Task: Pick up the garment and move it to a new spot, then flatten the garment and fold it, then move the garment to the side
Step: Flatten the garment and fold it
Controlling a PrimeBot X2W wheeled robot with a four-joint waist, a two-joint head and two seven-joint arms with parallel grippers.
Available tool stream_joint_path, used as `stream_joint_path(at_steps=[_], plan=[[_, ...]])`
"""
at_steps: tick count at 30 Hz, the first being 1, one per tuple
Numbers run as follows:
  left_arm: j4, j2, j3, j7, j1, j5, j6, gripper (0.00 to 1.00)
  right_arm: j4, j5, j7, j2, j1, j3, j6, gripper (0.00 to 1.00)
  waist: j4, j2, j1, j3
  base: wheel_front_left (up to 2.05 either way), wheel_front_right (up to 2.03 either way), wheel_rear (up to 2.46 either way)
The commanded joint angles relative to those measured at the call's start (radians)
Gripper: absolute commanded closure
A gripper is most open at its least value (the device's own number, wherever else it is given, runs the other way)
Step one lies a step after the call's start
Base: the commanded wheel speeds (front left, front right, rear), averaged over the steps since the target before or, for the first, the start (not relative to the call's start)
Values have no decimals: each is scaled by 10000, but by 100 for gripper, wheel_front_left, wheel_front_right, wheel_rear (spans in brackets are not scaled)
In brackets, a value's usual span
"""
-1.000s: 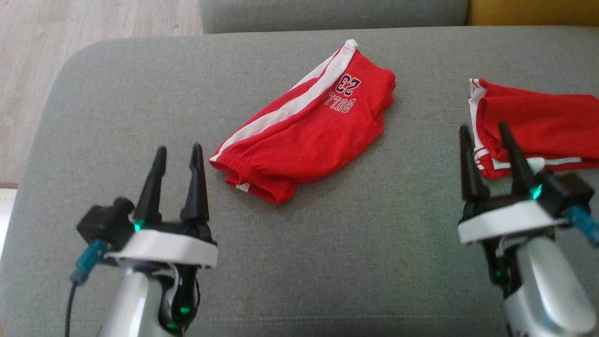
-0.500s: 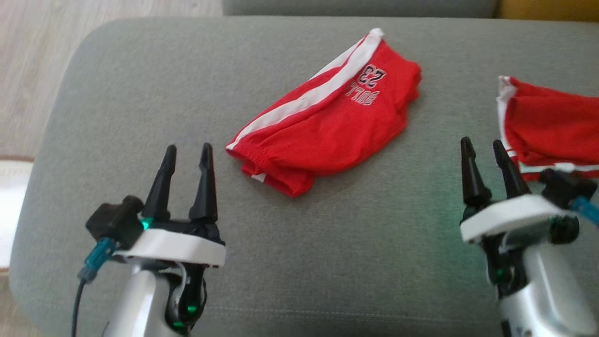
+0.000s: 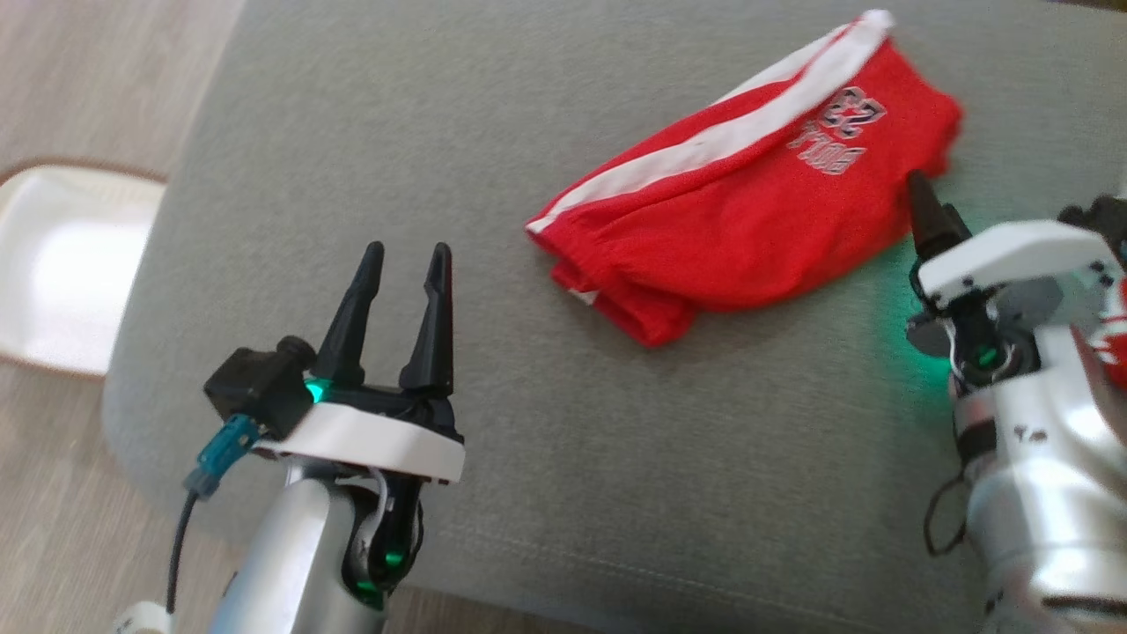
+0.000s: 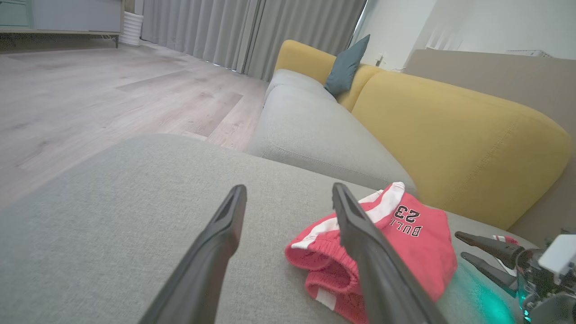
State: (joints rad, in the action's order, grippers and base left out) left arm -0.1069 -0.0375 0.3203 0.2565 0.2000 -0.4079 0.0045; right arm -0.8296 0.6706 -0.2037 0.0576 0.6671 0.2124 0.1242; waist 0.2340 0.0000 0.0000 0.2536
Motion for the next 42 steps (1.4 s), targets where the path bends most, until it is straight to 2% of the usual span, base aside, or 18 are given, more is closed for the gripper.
stream_joint_path(at_steps=[1, 9, 18, 19, 20, 24, 31, 42], plan=[[237, -128, -199, 53, 355, -52, 32, 0, 72, 58, -85, -72, 488, -105, 65, 0, 368, 0, 0, 279, 0, 0, 0], [329, -127, -76, 53, 557, -192, 147, 0, -2027, -821, -228, 136, 1905, 1064, 65, 0, 816, 0, 0, 588, 0, 0, 0], [620, -127, 95, 53, 1112, -472, 262, 0, -3737, -2395, -812, 784, 3989, 1255, 65, 0, 970, 0, 0, 1503, 0, 0, 0], [639, -127, 107, 53, 1178, -515, 278, 0, -3841, -2534, -886, 824, 4179, 1234, 65, 55, 973, 0, 0, 1583, 0, 0, 0], [653, -127, 125, 53, 1245, -563, 291, 0, -3914, -2678, -931, 870, 4333, 1193, 65, 100, 979, 0, 0, 1642, 0, 0, 0], [657, -127, 152, 53, 1399, -705, 348, 0, -4025, -2835, -874, 972, 4682, 1279, 65, 100, 893, 0, 0, 1695, 0, 0, 0], [542, -127, -31, 53, 1283, -680, 329, 0, -3564, -2178, -404, 841, 4488, 1666, 65, 100, 402, 0, 0, 1329, 0, 0, 0], [401, -127, -313, 53, 865, -326, 211, 0, -1340, -847, 848, 216, 2106, 2202, 65, 100, -649, 0, 0, 366, 0, 0, 0]])
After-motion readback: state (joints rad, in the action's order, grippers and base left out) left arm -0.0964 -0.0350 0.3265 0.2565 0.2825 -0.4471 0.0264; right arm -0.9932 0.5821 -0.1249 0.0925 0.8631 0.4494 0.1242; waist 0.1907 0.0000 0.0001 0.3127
